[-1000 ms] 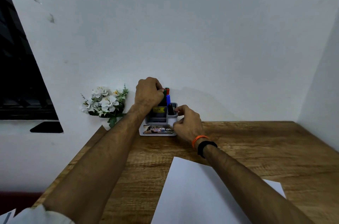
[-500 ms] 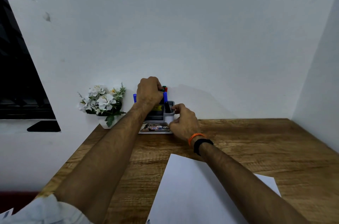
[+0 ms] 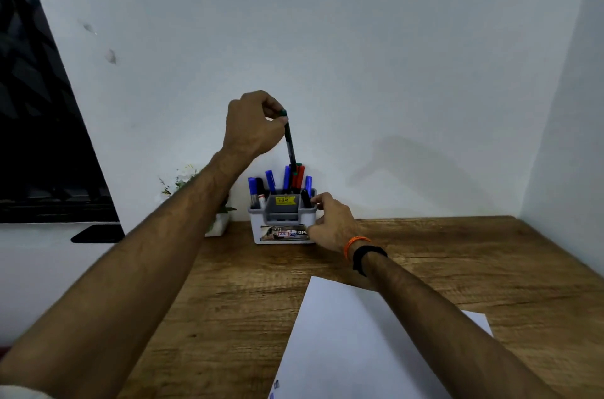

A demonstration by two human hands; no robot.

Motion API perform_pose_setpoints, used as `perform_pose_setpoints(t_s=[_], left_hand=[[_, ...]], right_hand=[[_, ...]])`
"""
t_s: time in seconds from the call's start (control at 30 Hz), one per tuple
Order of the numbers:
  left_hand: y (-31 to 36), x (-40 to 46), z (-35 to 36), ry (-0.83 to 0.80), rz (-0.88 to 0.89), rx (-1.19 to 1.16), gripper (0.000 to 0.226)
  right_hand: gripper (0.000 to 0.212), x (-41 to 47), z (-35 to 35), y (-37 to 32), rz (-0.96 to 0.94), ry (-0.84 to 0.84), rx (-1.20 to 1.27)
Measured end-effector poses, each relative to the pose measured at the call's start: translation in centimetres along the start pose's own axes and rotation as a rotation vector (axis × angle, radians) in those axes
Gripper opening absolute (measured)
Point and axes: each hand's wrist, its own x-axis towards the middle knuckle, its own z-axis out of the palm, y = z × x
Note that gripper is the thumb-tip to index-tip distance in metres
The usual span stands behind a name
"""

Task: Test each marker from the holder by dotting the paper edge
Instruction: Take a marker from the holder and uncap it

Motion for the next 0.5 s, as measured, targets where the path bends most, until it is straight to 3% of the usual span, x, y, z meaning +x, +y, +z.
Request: perform_pose_setpoints(t_s=[0.1, 0.2, 0.37, 0.43, 0.5], left_hand=[[0.9, -2.1, -1.5, 0.038, -0.042, -0.094, 0.018], [0.5, -5.2, -2.5, 0.037, -0.146, -0.2, 0.023], [0.7, -11.5, -3.0, 0.058, -0.57, -0.703, 0.012], [1.0, -13.8, -2.9, 0.015, -0.668, -0.837, 0.011], [1.0, -15.8, -2.8, -0.052, -0.707, -0.914, 0.011]], right_hand=[[0.058, -1.4, -0.6, -1.1, -0.044, 0.157, -0.005], [0.045, -4.1, -1.1, -3.0, -0.061, 0.332, 0.208], [0.025, -8.0, -2.4, -5.0, 0.342, 0.107, 1.091], [0.023, -9.1, -2.6, -4.9, 0.347, 0.019, 1.254], [0.019, -9.8, -2.7, -4.5, 0.281, -0.015, 1.243]])
